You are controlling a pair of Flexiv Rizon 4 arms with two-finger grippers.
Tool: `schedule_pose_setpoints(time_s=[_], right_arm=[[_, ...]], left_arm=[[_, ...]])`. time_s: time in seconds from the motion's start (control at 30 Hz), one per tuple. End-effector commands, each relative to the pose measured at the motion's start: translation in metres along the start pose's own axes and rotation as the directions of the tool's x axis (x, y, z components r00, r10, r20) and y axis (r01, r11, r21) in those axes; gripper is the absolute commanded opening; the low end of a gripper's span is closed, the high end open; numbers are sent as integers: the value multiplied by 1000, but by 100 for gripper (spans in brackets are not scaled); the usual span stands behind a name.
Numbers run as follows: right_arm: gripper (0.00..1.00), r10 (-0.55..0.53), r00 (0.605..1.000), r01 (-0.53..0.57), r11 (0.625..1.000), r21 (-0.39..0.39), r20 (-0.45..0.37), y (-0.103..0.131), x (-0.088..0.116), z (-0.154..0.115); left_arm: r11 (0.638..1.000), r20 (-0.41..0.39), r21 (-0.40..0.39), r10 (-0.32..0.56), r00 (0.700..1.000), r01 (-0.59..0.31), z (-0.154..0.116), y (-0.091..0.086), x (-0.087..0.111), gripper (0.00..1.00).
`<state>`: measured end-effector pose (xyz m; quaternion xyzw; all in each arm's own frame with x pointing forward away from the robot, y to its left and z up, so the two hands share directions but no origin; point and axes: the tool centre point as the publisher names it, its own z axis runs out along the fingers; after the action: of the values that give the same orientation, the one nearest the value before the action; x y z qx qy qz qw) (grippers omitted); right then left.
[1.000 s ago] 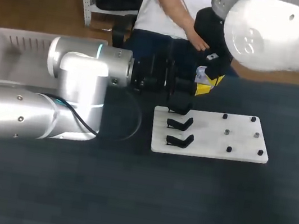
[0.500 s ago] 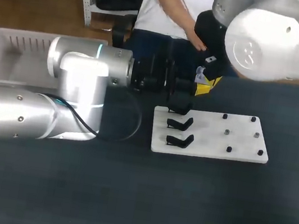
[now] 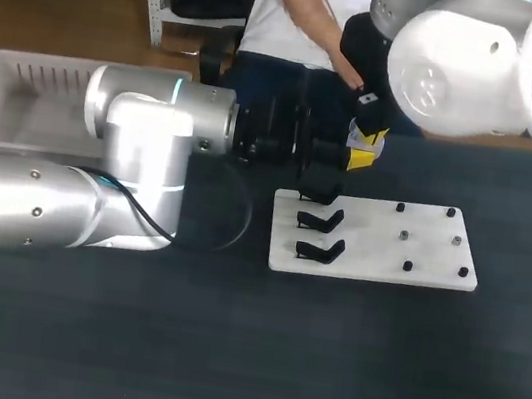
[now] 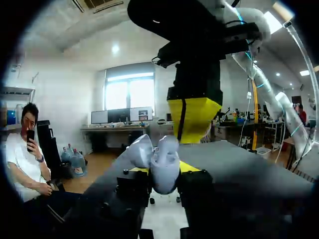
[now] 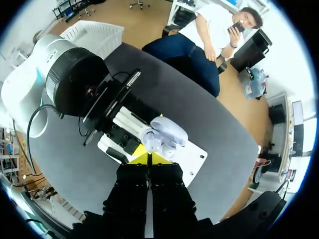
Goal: Pick up each earbud case from the left stands, insert the matching earbuds, close the lid, and place the case in the box.
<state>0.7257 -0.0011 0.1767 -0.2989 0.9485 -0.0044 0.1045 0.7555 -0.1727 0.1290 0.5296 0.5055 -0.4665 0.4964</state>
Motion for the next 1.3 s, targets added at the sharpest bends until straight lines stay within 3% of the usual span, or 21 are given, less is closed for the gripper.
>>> schedule_pose_setpoints(time_s=[0.03,0.23,0.4,0.43,0.47,0.57,0.73,0.9,1.03,1.3], right_arm=[[0,12,1000,-12,1000,2,14,-1,-5,2],[0,13,999,-13,1000,8,45,-3,-8,-9],[0,52,991,-55,998,25,122,-15,-26,-25],[9,64,988,-68,997,23,141,-18,-32,-25],[27,84,983,-88,996,17,160,-22,-37,-25],[37,144,969,-151,988,19,199,-34,-52,-17],[37,247,943,-262,964,42,224,-49,-65,2],[44,300,931,-318,947,55,208,-53,-65,19],[44,302,936,-316,947,56,180,-50,-60,28],[44,306,938,-319,946,59,160,-42,-37,25]], left_arm=[[1000,2,-5,2,1000,-2,0,-1,0,0],[1000,2,-5,2,1000,-2,0,-1,0,0],[1000,2,-5,2,1000,-2,0,-1,0,0],[1000,2,-5,2,1000,-2,0,-1,0,0],[1000,2,-5,2,1000,-2,0,-1,0,0],[1000,2,-5,2,1000,-2,0,-1,0,0],[1000,2,-5,2,1000,-2,0,-1,0,0],[1000,2,-5,2,1000,-2,0,-1,0,0],[1000,2,-5,2,1000,-2,0,-1,0,0],[1000,2,-5,2,1000,-2,0,-1,0,0]])
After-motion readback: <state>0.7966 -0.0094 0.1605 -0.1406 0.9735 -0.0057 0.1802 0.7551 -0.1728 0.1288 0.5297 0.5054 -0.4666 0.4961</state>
